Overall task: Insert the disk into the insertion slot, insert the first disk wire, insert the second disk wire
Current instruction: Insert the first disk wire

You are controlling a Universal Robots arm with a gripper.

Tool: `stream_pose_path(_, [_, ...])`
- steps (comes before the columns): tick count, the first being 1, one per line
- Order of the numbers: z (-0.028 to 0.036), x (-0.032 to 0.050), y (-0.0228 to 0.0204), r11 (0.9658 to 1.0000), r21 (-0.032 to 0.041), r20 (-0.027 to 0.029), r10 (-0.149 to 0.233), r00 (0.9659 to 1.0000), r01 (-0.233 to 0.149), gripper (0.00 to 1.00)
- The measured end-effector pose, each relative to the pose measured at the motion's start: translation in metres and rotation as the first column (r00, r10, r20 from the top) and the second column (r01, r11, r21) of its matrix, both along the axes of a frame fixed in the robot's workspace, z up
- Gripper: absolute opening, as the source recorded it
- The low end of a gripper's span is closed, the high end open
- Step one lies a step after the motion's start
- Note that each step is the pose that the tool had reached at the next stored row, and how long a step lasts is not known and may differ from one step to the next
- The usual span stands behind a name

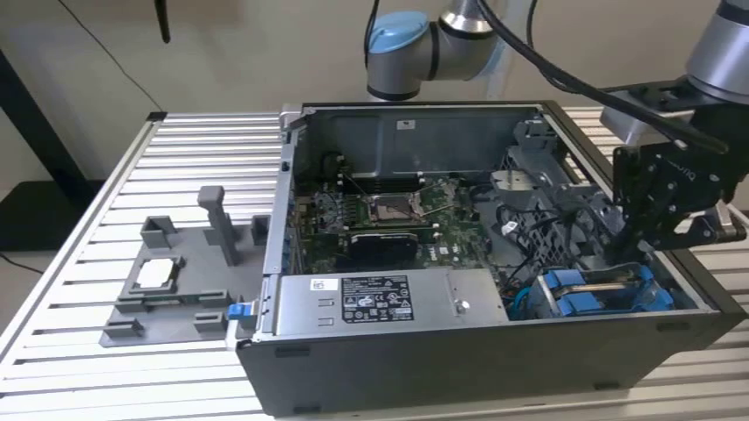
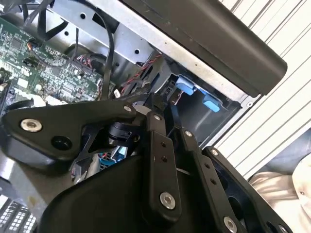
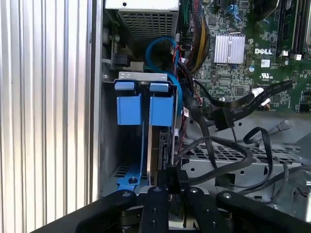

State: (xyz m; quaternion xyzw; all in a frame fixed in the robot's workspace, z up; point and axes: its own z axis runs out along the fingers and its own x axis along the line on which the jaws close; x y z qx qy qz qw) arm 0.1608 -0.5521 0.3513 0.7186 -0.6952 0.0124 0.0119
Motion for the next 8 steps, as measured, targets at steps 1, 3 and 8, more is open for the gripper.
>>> stream_pose_path(1, [-0.0001, 0.0012, -0.0003, 1.0000, 0.0004, -0.0141, 0.000, 0.9999, 0.000, 0.19])
stream_pose_path(3, [-0.0003, 0.0033, -0.0008, 1.0000, 0.0013, -0.0413, 0.000, 0.9991, 0.000, 0.19])
stream_pose_path(8, [-0.0012, 0.0049, -0.0017, 1.0000, 0.0027, -0.0649, -0.008, 0.9979, 0.008, 0.19])
